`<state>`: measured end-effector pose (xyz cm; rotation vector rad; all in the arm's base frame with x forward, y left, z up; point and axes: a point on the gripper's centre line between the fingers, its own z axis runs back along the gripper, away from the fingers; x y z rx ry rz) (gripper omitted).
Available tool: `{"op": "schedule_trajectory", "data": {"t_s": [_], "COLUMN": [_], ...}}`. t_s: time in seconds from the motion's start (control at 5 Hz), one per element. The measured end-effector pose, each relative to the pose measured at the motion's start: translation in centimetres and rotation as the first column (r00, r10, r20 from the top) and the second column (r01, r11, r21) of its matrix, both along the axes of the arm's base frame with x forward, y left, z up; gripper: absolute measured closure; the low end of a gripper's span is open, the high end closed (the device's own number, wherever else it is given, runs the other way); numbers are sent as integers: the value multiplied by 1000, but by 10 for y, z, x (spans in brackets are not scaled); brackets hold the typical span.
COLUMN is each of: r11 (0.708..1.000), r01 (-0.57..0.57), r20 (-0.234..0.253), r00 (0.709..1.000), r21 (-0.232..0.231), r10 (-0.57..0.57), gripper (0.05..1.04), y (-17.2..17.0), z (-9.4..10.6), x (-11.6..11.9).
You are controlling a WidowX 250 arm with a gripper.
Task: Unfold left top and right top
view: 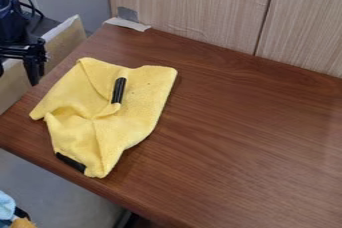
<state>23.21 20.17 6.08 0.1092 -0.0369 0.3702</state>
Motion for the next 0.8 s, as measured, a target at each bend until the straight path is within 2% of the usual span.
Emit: {"op": "schedule_trajectory", "data": {"t_s": [0.2,0.4,0.6,0.8], "r11": [1000,1000,999,996], "r01": [-6,30,35,84], "r20": [-22,-26,-27,-3], "r00": [1000,999,999,996], "r21": [-17,-6,-30,-33], "r10": [5,-30,-36,-84], "gripper": [83,83,83,83], "y": [-4,-31,-52,-75], "z": [-8,-10,-18,-21], "x": [-1,18,33,51]}}
